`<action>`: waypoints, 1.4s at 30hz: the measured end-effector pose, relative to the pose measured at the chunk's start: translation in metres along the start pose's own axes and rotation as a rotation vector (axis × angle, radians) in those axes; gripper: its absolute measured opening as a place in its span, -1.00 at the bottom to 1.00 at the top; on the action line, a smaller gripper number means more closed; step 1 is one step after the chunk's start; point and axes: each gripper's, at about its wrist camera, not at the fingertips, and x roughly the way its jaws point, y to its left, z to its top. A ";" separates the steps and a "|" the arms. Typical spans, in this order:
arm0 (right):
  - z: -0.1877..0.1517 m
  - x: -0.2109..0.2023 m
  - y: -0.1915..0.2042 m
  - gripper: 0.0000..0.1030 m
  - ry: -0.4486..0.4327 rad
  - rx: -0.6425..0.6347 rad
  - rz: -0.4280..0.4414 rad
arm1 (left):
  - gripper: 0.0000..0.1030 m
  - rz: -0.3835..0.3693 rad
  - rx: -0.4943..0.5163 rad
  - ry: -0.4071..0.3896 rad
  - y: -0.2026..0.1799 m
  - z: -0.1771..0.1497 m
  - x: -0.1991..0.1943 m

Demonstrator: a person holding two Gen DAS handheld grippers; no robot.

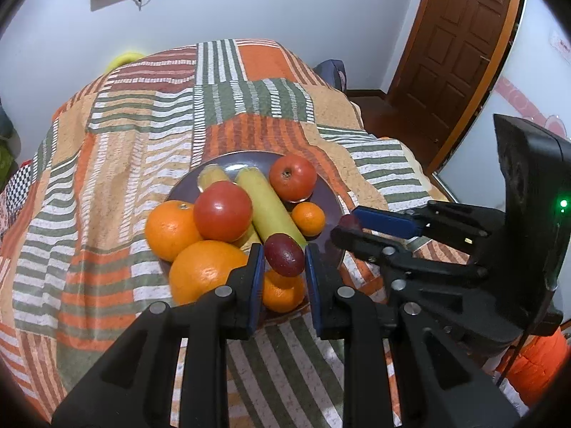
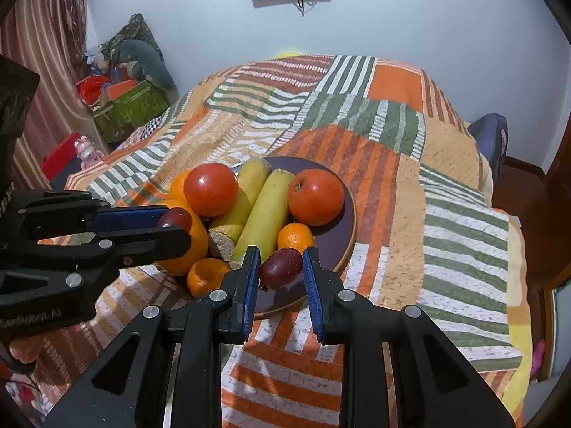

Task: Organize fruits
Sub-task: 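Carry the plum onto the plate with the right tool while the left tool carries its plum, then open the right tool to release the plum while the left tool releases its plum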

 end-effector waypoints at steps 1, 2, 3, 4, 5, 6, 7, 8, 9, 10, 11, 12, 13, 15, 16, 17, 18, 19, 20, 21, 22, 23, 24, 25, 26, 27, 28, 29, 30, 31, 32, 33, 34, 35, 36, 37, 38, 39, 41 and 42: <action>-0.001 0.001 0.000 -0.56 0.005 0.001 -0.001 | -0.56 0.002 0.002 0.006 0.000 0.000 0.004; -0.001 0.004 0.000 -0.56 0.011 0.001 0.000 | -0.57 0.000 0.002 0.013 -0.001 0.000 0.008; -0.002 0.006 -0.001 -0.56 0.016 0.003 0.002 | -0.57 -0.001 0.001 0.019 0.000 -0.001 0.011; -0.002 0.007 -0.001 -0.56 0.019 0.004 0.004 | -0.57 0.001 -0.001 0.023 0.001 -0.002 0.013; -0.003 0.009 -0.002 -0.56 0.023 0.004 0.007 | -0.56 0.003 -0.004 0.025 0.002 -0.002 0.015; -0.003 0.010 -0.002 -0.56 0.027 0.005 0.008 | -0.56 0.004 -0.006 0.026 0.003 -0.003 0.016; -0.004 0.011 -0.002 -0.56 0.031 0.006 0.010 | -0.57 0.005 -0.009 0.027 0.003 -0.004 0.017; -0.004 0.012 -0.003 -0.56 0.034 0.007 0.012 | -0.57 0.006 -0.011 0.026 0.004 -0.004 0.018; -0.004 0.013 -0.003 -0.56 0.037 0.010 0.014 | -0.57 0.007 -0.013 0.024 0.005 -0.004 0.018; -0.003 0.014 -0.004 -0.56 0.038 0.012 0.015 | -0.57 0.008 -0.013 0.021 0.005 -0.004 0.018; -0.003 0.015 -0.004 -0.56 0.039 0.015 0.016 | -0.57 0.008 -0.013 0.018 0.005 -0.004 0.018; -0.003 0.016 -0.005 -0.56 0.040 0.019 0.016 | -0.57 0.008 -0.012 0.017 0.005 -0.004 0.018; -0.002 0.016 -0.006 -0.56 0.042 0.024 0.020 | -0.56 0.008 -0.012 0.018 0.005 -0.004 0.018; -0.001 0.016 -0.007 -0.55 0.047 0.031 0.027 | -0.56 0.009 -0.016 0.020 0.005 -0.004 0.019; 0.000 0.016 -0.007 -0.52 0.049 0.031 0.025 | -0.56 0.007 -0.018 0.023 0.006 -0.004 0.019; 0.000 0.016 -0.006 -0.47 0.049 0.030 0.024 | -0.56 0.001 -0.024 0.028 0.006 -0.004 0.019; 0.000 0.014 -0.006 -0.44 0.044 0.029 0.023 | -0.54 -0.006 -0.031 0.032 0.007 -0.004 0.020; 0.001 0.012 -0.005 -0.41 0.040 0.027 0.021 | -0.53 -0.010 -0.040 0.035 0.009 -0.005 0.020; 0.001 0.010 -0.004 -0.41 0.034 0.023 0.017 | -0.50 -0.016 -0.046 0.035 0.009 -0.005 0.020; 0.002 0.007 -0.004 -0.41 0.030 0.021 0.015 | -0.47 -0.021 -0.051 0.035 0.010 -0.005 0.019; 0.002 0.005 -0.004 -0.41 0.027 0.021 0.015 | -0.46 -0.018 -0.053 0.031 0.010 -0.005 0.017; 0.003 0.001 -0.004 -0.41 0.020 0.023 0.012 | -0.45 -0.009 -0.053 0.023 0.009 -0.005 0.014; 0.004 -0.002 -0.004 -0.41 0.013 0.024 0.011 | -0.44 0.000 -0.052 0.013 0.008 -0.005 0.010; 0.005 -0.005 -0.004 -0.41 0.006 0.026 0.011 | -0.44 0.003 -0.052 0.004 0.008 -0.005 0.006; 0.007 -0.011 -0.004 -0.41 -0.005 0.028 0.010 | -0.44 0.004 -0.054 -0.010 0.007 -0.005 -0.001; 0.008 -0.017 -0.003 -0.41 -0.018 0.030 0.007 | -0.44 0.007 -0.058 -0.028 0.007 -0.004 -0.008; 0.010 -0.022 -0.003 -0.41 -0.028 0.031 0.005 | -0.44 0.010 -0.060 -0.044 0.006 -0.003 -0.015; 0.011 -0.029 -0.003 -0.41 -0.044 0.032 0.001 | -0.44 0.015 -0.063 -0.066 0.005 -0.003 -0.025; 0.014 -0.039 -0.001 -0.41 -0.065 0.032 -0.004 | -0.44 0.021 -0.066 -0.089 0.004 -0.002 -0.036; 0.015 -0.047 0.000 -0.41 -0.081 0.031 -0.007 | -0.44 0.024 -0.069 -0.107 0.004 -0.002 -0.044; 0.017 -0.057 0.003 -0.41 -0.101 0.029 -0.010 | -0.44 0.022 -0.074 -0.131 0.003 -0.001 -0.057; 0.019 -0.068 0.006 -0.41 -0.124 0.027 -0.014 | -0.44 0.020 -0.080 -0.156 0.002 -0.001 -0.070; 0.019 -0.077 0.008 -0.41 -0.142 0.023 -0.017 | -0.44 0.022 -0.084 -0.178 0.001 0.000 -0.081; 0.022 -0.088 0.012 -0.41 -0.165 0.018 -0.020 | -0.44 0.025 -0.087 -0.205 -0.001 0.000 -0.094; 0.023 -0.098 0.016 -0.41 -0.188 0.014 -0.023 | -0.44 0.028 -0.090 -0.229 -0.002 0.001 -0.106; 0.025 -0.110 0.020 -0.41 -0.215 0.010 -0.027 | -0.44 0.034 -0.092 -0.263 -0.004 0.000 -0.122; 0.025 -0.124 0.025 -0.41 -0.244 0.006 -0.030 | -0.44 0.039 -0.093 -0.296 -0.006 -0.001 -0.137; 0.026 -0.137 0.031 -0.41 -0.271 0.003 -0.029 | -0.44 0.041 -0.094 -0.322 -0.009 -0.002 -0.150; 0.025 -0.158 0.039 -0.41 -0.316 0.000 -0.028 | -0.44 0.037 -0.094 -0.371 -0.014 -0.005 -0.177; 0.023 -0.170 0.045 -0.41 -0.342 -0.002 -0.030 | -0.44 0.035 -0.092 -0.401 -0.018 -0.008 -0.194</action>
